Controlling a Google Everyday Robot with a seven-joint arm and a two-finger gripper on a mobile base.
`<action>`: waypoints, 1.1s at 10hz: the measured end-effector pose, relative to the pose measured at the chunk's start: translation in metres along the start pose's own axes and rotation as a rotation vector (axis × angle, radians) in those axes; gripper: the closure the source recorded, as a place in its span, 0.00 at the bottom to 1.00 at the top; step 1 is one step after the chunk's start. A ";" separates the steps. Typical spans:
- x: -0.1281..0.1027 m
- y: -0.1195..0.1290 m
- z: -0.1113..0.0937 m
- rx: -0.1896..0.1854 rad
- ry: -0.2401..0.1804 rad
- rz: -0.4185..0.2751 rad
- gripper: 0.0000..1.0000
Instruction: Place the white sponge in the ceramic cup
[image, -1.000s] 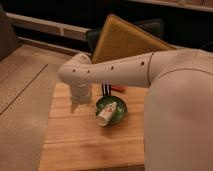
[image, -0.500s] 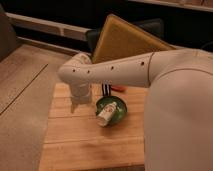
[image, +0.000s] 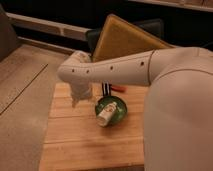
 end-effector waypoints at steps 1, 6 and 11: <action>-0.025 -0.011 -0.009 0.009 -0.074 -0.024 0.35; -0.098 -0.053 -0.040 0.007 -0.272 -0.109 0.35; -0.103 -0.071 -0.030 0.032 -0.253 -0.078 0.35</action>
